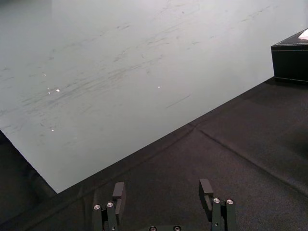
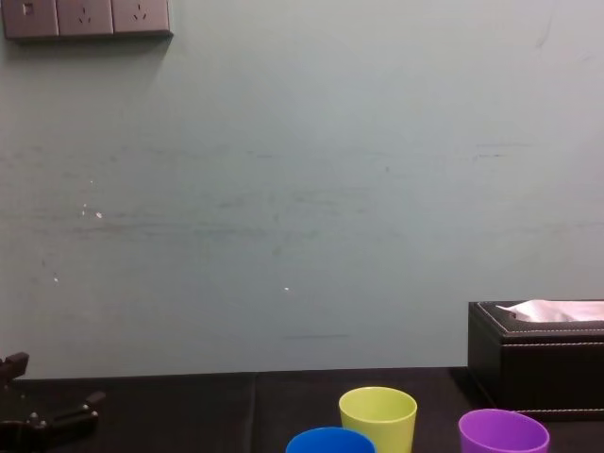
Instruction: Stack the three plastic cups sequentially using one hand.
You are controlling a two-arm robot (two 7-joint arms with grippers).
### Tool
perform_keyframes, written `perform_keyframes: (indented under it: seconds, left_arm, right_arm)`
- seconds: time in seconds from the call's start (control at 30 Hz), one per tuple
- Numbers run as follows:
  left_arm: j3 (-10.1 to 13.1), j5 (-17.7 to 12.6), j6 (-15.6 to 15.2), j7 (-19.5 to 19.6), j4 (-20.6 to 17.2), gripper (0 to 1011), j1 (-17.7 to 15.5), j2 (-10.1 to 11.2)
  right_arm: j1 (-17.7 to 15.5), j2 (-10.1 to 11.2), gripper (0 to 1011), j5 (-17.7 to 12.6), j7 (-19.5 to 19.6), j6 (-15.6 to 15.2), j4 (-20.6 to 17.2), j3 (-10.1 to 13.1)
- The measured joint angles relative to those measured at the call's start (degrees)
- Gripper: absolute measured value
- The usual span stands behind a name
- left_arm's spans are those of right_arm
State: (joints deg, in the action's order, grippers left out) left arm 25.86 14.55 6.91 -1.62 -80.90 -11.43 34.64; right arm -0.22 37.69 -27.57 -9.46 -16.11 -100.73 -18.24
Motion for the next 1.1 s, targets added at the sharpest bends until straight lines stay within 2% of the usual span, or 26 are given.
perform_keyframes:
  seconds: [0.23, 0.47, 0.7, 1.1]
  left_arm:
    - [0.0, 0.0, 0.0, 0.0, 0.0, 1000, 0.0, 0.0]
    - [0.0, 0.0, 0.0, 0.0, 0.0, 1000, 0.0, 0.0]
    - [0.0, 0.0, 0.0, 0.0, 0.0, 1000, 0.0, 0.0]
    - [0.0, 0.0, 0.0, 0.0, 0.0, 1000, 0.0, 0.0]
  right_arm:
    - [0.9, -1.6, 1003, 0.8, -0.7, -3.3, -0.1, -1.2]
    - [3.8, -5.0, 1003, 3.0, -0.7, -5.2, 2.5, -3.0]
    - [5.7, -7.5, 1003, 4.4, -0.3, -6.0, 4.9, -3.4]
    - [6.5, -10.3, 1003, 5.7, -0.3, -5.4, 7.4, -2.7]
